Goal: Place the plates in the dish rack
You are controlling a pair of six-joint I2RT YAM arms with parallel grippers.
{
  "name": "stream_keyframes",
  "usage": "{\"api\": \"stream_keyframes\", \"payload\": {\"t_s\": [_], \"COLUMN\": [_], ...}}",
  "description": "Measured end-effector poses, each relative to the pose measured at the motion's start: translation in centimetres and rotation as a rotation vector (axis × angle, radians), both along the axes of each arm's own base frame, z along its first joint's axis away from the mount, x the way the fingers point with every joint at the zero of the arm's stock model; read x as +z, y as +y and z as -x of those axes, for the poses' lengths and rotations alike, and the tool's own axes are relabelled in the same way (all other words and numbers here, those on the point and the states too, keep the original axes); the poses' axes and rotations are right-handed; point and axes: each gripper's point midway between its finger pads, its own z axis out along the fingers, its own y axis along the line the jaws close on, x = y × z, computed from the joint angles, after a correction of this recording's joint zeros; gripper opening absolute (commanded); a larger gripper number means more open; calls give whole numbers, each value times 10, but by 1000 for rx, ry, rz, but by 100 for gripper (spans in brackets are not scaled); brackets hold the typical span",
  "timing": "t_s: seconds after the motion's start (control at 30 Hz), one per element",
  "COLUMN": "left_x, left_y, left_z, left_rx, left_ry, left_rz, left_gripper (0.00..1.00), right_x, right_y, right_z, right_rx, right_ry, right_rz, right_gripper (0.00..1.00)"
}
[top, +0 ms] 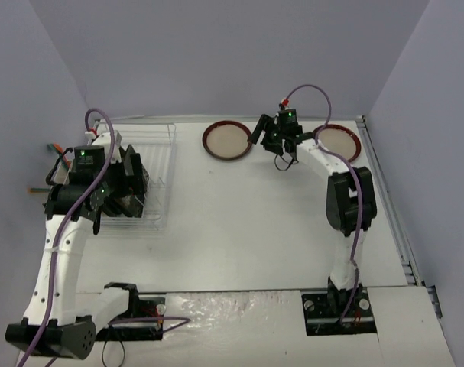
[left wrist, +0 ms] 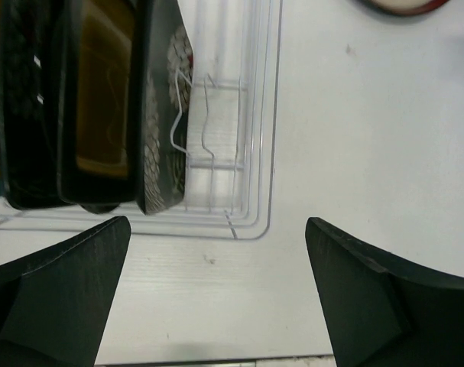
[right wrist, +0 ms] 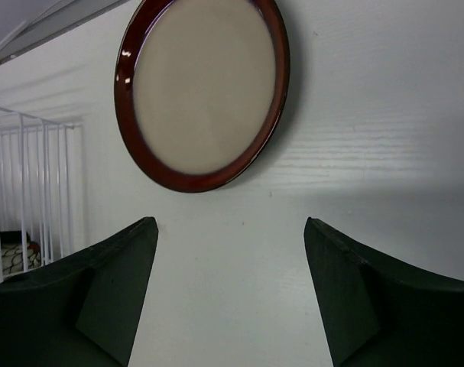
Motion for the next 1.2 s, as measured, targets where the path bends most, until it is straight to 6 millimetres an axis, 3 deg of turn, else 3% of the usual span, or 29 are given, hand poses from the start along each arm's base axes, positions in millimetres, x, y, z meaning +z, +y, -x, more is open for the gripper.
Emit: {"api": "stream_keyframes", "payload": {"t_s": [0.17,0.3,0.53,0.73,0.97,1.1,1.2], "left_x": [-28,-28,-26,-28,-40,-40,-38], "left_y": [-8,-12,-16,-20,-25,-27,-31], "left_z": [10,13,15,15,13,11,9], "left_rx": [-20,-33,-42,-50,-53,-55,-60], "left_ry": [77,76,72,77,116,113,109], "left_rz": [40,57,84,103,131,144,167], "left_gripper": [97,97,97,97,97,97,97], "right_x": [-28,-47,-84,-100,-106,-108,-108], "right_y": [10,18,25,27,24,23,17], "right_z": [-35,-60,-83,-87,-89,-90,-78], "right_rx": [-44,-70,-83,-88,-104,-121,-128], "right_ry": [5,-2,17,26,24,15,11], "right_rz": [40,49,60,72,82,68,74], "right_gripper": [71,66,54,38,1,0,0]}}
